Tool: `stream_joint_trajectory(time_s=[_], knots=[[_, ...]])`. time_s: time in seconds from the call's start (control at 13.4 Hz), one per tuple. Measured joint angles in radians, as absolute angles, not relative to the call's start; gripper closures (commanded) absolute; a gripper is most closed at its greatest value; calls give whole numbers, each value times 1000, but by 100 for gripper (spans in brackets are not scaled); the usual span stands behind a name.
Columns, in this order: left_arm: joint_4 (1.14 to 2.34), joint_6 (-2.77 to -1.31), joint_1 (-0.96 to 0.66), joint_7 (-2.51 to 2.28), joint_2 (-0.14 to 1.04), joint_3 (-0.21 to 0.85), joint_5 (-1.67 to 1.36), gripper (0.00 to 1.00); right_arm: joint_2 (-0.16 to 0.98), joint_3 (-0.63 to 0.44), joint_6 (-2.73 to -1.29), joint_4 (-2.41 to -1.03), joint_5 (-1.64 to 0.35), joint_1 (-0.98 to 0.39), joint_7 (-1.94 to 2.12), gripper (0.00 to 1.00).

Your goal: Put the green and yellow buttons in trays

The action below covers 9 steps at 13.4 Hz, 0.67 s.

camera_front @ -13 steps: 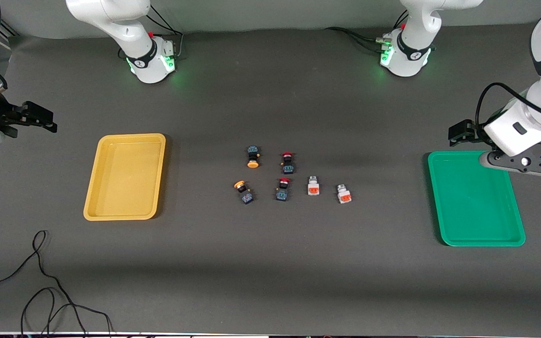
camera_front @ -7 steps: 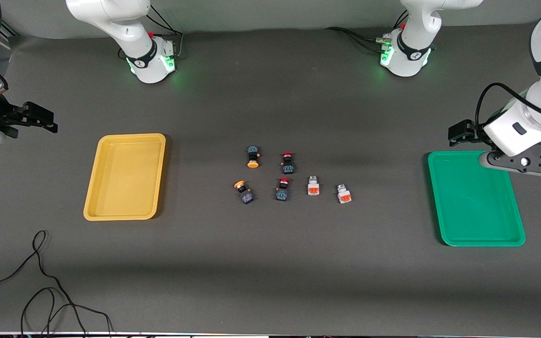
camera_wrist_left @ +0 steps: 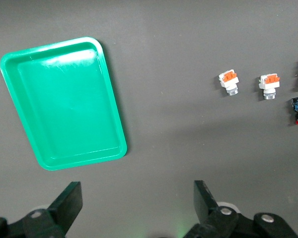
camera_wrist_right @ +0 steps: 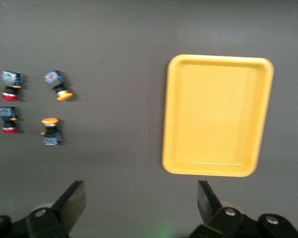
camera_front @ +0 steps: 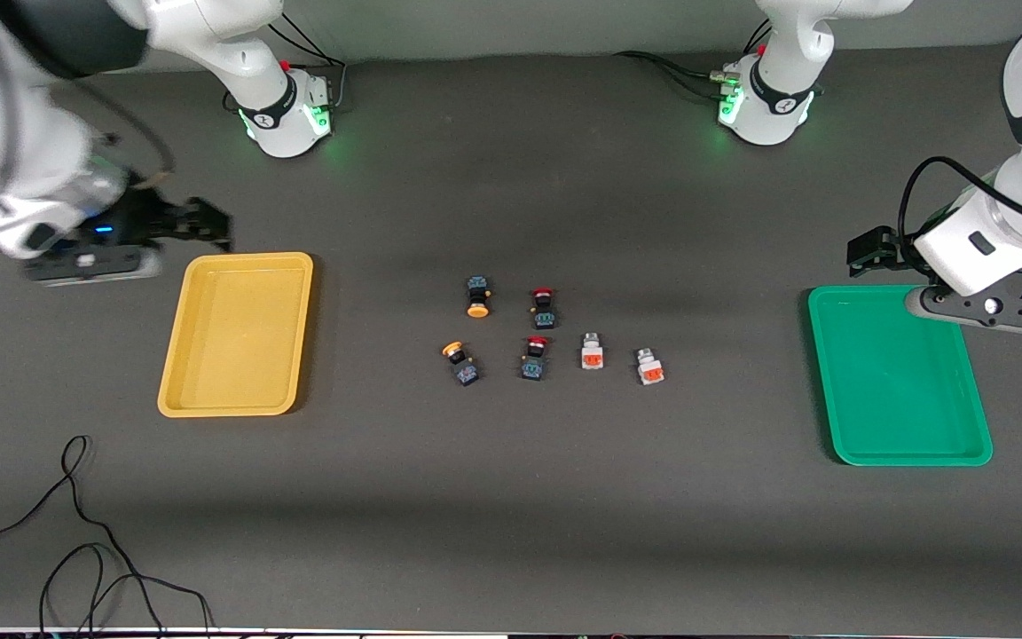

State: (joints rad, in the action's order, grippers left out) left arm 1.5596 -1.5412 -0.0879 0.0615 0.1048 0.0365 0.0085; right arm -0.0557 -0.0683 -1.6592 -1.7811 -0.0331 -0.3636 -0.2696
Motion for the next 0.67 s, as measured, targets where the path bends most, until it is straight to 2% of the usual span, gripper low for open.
stream_joint_trajectory(time_s=[0.67], knots=[[1554,-1540,-49,66,110,21,-2,1,-59,-64,-1883,-1956,-25,-799,-811,0]])
